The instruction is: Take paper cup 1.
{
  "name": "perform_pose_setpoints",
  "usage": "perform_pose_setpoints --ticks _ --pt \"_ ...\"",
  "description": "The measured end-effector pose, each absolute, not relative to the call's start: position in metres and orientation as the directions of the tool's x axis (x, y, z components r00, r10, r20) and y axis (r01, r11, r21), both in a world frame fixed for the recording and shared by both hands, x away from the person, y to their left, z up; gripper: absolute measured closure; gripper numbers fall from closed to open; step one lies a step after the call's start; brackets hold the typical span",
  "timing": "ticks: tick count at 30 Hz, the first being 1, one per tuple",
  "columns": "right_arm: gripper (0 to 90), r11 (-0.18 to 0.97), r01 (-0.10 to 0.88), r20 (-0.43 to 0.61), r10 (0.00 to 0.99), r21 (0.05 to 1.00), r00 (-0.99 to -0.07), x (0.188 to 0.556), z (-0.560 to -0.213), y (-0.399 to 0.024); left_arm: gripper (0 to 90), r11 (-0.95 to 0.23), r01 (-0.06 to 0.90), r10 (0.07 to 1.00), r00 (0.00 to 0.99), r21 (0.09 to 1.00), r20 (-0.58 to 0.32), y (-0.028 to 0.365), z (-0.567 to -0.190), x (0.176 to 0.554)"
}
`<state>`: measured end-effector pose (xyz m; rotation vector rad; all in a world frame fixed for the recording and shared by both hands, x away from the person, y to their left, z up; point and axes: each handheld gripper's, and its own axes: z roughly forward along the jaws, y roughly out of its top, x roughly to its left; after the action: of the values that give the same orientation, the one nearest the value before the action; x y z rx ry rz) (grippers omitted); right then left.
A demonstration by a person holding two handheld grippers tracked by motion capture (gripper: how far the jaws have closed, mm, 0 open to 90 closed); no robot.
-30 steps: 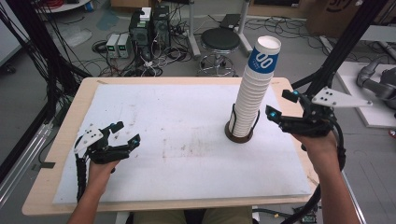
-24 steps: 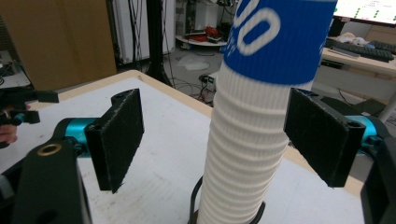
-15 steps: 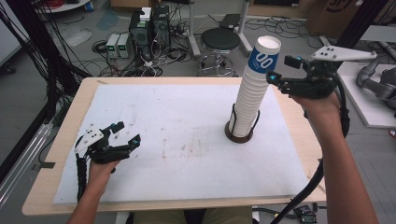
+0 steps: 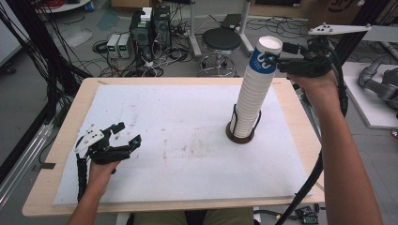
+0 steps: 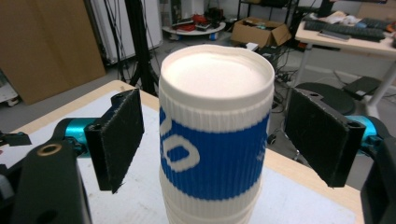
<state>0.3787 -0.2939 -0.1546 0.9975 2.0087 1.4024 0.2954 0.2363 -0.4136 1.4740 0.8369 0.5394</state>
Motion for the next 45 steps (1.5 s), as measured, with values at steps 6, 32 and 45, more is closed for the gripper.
perform_pose_setpoints --ticks 6,32,45 --pt "20.4 0.245 0.309 0.002 0.781 0.919 -0.625 0.393 -0.152 -0.281 12.0 0.055 0.173 0.766 0.624 0.983 -0.153 0.236 -0.414 0.296" --pt "29.9 0.212 0.186 -0.059 0.797 0.959 -0.602 0.38 -0.119 -0.281 12.0 0.055 0.179 0.763 0.628 0.982 -0.157 0.236 -0.415 0.296" --pt "30.1 0.151 0.088 -0.072 0.807 0.985 -0.586 0.351 -0.097 -0.298 12.0 0.06 0.183 0.756 0.633 0.981 -0.164 0.235 -0.415 0.297"
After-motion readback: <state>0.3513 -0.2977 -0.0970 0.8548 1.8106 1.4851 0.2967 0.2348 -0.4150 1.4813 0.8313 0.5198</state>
